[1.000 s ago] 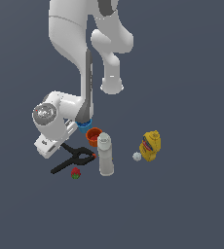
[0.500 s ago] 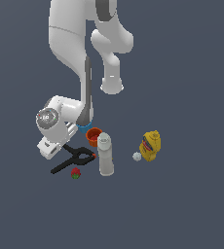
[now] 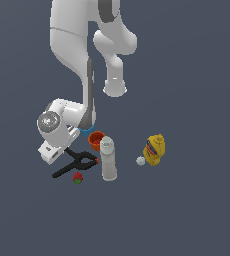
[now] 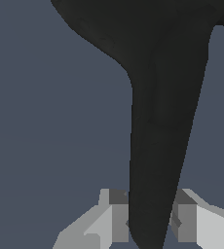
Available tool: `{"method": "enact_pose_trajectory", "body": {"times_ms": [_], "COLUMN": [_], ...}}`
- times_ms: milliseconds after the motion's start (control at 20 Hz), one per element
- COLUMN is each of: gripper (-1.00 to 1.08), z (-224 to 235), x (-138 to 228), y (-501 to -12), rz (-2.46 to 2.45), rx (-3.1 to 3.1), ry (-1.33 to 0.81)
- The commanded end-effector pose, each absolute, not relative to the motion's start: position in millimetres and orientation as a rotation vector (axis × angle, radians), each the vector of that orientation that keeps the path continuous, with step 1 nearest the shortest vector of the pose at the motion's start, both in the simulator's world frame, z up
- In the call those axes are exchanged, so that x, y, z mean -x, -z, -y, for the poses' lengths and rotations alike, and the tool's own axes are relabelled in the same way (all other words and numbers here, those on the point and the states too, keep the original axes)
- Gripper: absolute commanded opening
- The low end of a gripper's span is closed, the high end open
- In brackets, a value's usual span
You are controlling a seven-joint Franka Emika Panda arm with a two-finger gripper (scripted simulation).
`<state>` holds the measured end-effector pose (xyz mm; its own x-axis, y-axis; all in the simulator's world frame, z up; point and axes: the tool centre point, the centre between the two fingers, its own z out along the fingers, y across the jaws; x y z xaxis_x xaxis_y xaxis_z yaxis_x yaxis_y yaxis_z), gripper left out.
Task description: Pick up a designated object from a clutter of objects.
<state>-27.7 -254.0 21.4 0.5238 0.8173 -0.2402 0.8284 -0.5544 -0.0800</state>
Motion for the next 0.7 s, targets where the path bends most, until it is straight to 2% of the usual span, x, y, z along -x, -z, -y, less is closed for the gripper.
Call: {"method": "enact_pose_trajectory", "body": {"times_ms": [0, 350, 650], "gripper": [-1.0, -1.0, -1.0], "z": [254.0, 254.3, 255.2], "x": [27.7, 30.3, 36.8], "y": [-21.3, -33.4, -63.5], "rz": [-1.461, -1.461, -1.461], "rx": [-2.703, -2.703, -2.704], "ry": [0.39, 0.39, 0.389]}}
